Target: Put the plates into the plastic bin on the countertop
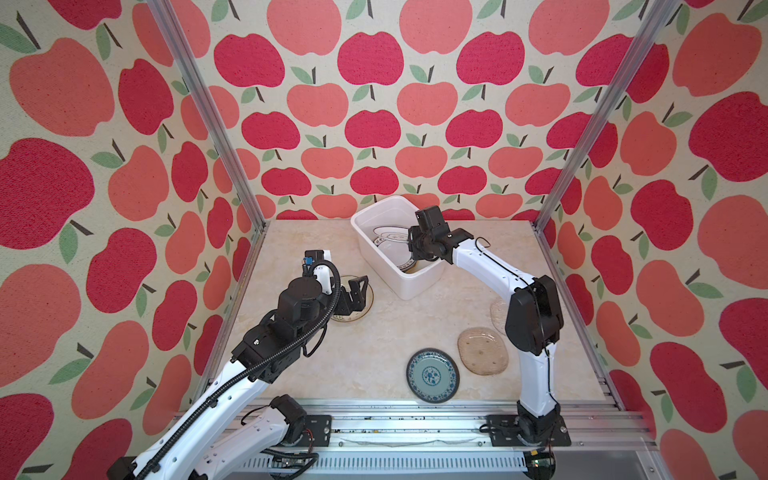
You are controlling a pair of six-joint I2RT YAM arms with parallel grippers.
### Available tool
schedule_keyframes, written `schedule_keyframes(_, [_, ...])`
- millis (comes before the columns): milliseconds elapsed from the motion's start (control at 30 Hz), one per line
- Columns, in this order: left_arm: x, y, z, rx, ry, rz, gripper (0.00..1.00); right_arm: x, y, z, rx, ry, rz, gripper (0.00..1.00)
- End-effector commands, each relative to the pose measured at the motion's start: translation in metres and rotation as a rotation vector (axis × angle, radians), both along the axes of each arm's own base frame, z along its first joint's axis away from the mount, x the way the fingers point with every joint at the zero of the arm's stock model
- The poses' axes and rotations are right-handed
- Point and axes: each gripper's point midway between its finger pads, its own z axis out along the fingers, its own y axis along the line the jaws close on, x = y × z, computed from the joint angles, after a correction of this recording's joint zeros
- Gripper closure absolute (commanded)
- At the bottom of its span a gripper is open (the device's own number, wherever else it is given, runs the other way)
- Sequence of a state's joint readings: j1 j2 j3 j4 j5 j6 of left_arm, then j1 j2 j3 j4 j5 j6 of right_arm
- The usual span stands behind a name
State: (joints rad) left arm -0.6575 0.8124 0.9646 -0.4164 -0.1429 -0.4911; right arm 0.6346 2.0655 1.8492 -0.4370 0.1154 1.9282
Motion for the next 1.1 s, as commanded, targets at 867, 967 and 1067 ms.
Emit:
schedule_keyframes(867, [-0.009,0.028,-0.007,0.007,0.030,0.098,0.01,0.011,-0.002,-0.050,-0.121,0.157,-0.031,1.00])
schedule_keyframes(967, [-0.010,0.030,-0.009,0.009,0.035,0.106,0.01,0.012,-0.002,-0.053,-0.121,0.164,-0.028,0.98])
schedule_keyframes(1067, [-0.011,0.034,-0.010,0.009,0.035,0.119,0.01,0.012,0.000,-0.058,-0.114,0.175,-0.026,0.98])
